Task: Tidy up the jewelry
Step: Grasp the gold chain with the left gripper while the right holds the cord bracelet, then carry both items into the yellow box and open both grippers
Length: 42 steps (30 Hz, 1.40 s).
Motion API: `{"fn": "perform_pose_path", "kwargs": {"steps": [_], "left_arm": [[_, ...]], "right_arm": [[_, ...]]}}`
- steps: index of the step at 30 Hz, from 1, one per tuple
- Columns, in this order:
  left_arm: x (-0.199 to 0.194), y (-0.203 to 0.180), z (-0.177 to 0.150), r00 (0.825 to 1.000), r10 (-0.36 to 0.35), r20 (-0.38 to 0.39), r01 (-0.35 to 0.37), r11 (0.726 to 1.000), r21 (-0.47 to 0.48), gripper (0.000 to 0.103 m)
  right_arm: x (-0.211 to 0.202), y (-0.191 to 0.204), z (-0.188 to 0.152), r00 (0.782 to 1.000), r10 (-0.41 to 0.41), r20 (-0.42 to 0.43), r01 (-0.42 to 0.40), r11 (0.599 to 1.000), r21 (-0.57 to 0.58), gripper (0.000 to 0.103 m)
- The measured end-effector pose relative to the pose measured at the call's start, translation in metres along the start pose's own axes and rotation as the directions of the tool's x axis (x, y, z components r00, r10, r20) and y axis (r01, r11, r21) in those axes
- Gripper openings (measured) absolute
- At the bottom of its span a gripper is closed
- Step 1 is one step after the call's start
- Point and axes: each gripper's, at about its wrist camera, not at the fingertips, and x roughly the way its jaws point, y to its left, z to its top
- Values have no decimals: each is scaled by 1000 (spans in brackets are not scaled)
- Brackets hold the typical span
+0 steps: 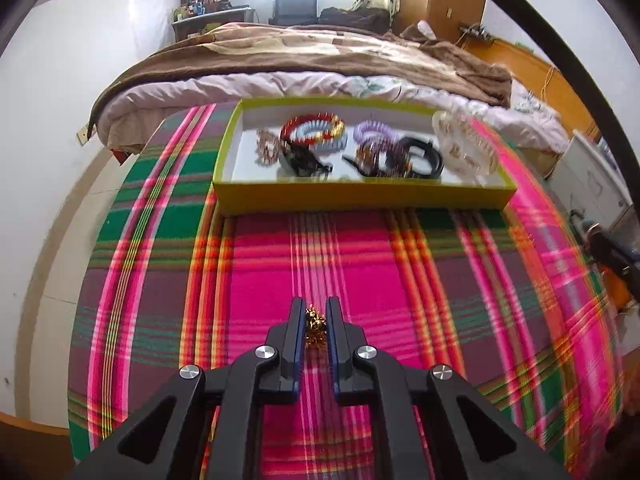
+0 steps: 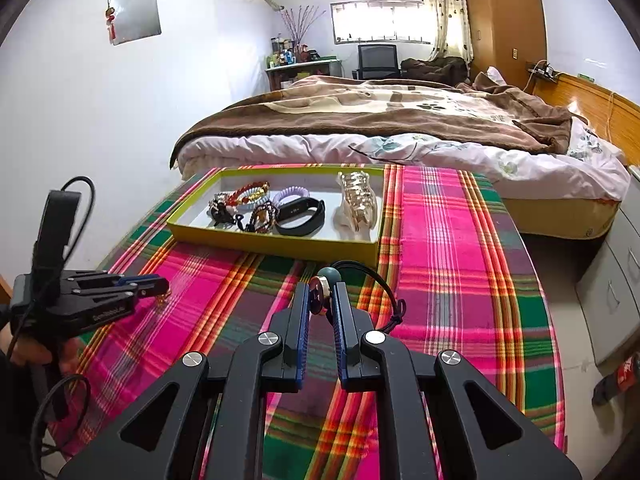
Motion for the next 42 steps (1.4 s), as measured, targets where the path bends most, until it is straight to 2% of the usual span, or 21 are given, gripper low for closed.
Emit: {"fn": "perform_pose_path", "kwargs": {"steps": [7,12,16,21,25,35,42], "left_arm": [[-18,7,30,996,-67,51,68,998,-15,10],[-23,9,59,993,-81,91,82,997,-6,10],[-18,11,81,990,-93,103,95,995,-8,10],[-1,16,103,989,-106,102,109,994,-28,10],[19,16,110,994,-74,84,76,997,-16,10],[59,16,106,996,-87,21,87,996,-23,10],[71,16,101,996,-84,-13,84,996,-25,10]], "right_arm": [[7,2,23,1000,7,23,-7,1000,-4,12],[16,4,45,999,21,40,-20,1000,-14,12],[33,1,63,998,53,36,-53,999,8,12],[63,-1,72,1000,27,0,-27,1000,13,12],[84,4,71,1000,20,-22,-20,1000,-18,12],[126,17,59,994,-16,-106,6,995,-98,12],[138,23,56,989,1,-146,-18,994,-109,12]]}}
